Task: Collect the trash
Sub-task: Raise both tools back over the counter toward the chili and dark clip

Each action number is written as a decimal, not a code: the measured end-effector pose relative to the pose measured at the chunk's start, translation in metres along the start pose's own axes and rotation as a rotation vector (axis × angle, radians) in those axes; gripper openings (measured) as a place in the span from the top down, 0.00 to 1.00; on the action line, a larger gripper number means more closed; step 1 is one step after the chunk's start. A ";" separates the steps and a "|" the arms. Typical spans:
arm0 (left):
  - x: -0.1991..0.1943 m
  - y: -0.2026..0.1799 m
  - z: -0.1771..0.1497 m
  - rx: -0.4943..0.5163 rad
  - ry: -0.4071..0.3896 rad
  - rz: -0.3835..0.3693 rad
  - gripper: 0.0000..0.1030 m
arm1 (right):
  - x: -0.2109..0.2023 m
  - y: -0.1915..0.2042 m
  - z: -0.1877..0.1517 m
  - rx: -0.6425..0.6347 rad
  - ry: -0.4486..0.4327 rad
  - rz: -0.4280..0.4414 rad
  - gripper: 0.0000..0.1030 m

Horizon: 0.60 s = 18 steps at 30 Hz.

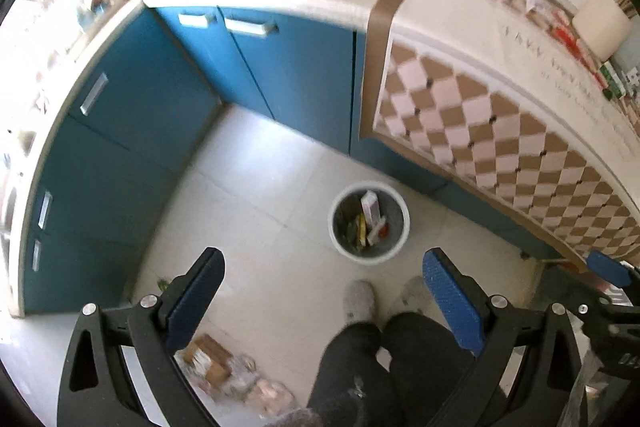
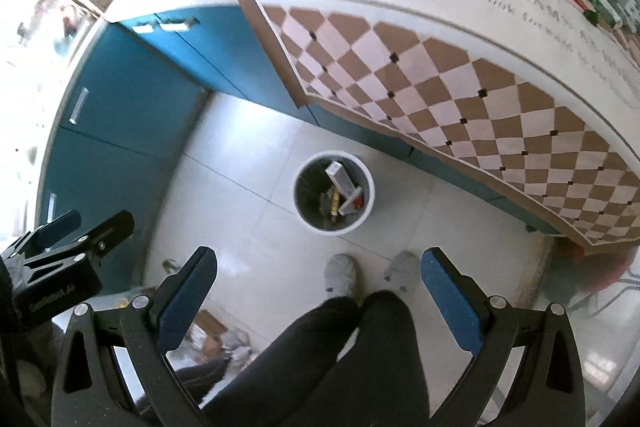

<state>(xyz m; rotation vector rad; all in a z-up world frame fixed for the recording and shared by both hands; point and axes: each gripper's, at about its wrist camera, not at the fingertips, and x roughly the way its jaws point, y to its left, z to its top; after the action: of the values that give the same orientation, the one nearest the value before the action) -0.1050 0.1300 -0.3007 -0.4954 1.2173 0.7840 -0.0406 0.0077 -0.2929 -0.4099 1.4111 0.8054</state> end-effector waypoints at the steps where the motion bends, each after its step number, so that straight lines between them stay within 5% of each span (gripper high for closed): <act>1: -0.005 -0.001 0.004 0.004 -0.016 0.000 0.02 | -0.012 -0.002 0.000 0.019 -0.021 0.026 0.00; 11: -0.054 -0.085 0.101 0.093 -0.249 0.001 0.02 | -0.094 -0.088 0.043 0.246 -0.218 0.079 0.00; 18: -0.035 -0.220 0.176 0.184 -0.183 -0.083 0.02 | -0.129 -0.222 0.092 0.472 -0.322 0.047 0.00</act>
<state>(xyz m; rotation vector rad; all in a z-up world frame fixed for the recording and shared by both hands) 0.1686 0.1045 -0.2310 -0.3138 1.0794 0.6253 0.1859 -0.1114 -0.1997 0.1136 1.2588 0.5223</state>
